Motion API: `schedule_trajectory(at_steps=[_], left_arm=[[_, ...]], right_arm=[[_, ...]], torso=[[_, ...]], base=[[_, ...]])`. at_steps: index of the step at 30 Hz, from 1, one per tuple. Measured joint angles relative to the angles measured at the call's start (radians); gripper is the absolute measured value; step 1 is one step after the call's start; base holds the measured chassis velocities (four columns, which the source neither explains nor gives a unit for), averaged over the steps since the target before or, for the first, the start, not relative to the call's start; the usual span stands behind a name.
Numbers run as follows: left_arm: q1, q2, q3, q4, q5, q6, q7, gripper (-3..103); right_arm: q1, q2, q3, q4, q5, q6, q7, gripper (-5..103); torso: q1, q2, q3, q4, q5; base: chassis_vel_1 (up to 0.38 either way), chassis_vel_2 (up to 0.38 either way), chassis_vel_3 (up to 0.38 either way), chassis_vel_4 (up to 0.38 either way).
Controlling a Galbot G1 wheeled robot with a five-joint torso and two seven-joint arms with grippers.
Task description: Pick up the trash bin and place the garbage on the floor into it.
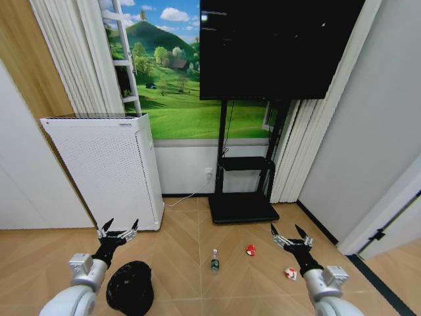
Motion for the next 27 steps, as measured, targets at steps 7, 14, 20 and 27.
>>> schedule_trajectory(at_steps=[7,14,20,27], left_arm=[[0.001,-0.004,-0.001,-0.003,0.0,-0.001,0.0,100],[0.007,-0.005,-0.004,-0.009,-0.001,-0.003,0.0,100],[0.007,-0.003,-0.004,-0.012,-0.002,-0.003,0.0,100],[0.007,-0.003,-0.003,-0.014,-0.006,-0.002,0.0,100]], right_arm=[[0.001,0.005,-0.005,0.0,0.002,0.004,-0.001,100],[-0.001,0.008,-0.008,0.003,0.001,0.01,-0.003,100],[-0.005,0.01,-0.004,0.006,0.002,0.016,-0.004,100],[-0.006,0.012,-0.003,0.009,0.001,0.018,-0.008,100]], torso=[[-0.012,-0.029,-0.016,0.0,0.0],[-0.023,-0.059,-0.035,0.0,0.0],[-0.035,-0.087,-0.052,0.0,0.0],[-0.045,-0.115,-0.07,0.0,0.0001]], base=[[0.0,0.0,0.0,0.0],[0.0,0.0,0.0,0.0],[0.0,0.0,0.0,0.0],[0.0,0.0,0.0,0.0]])
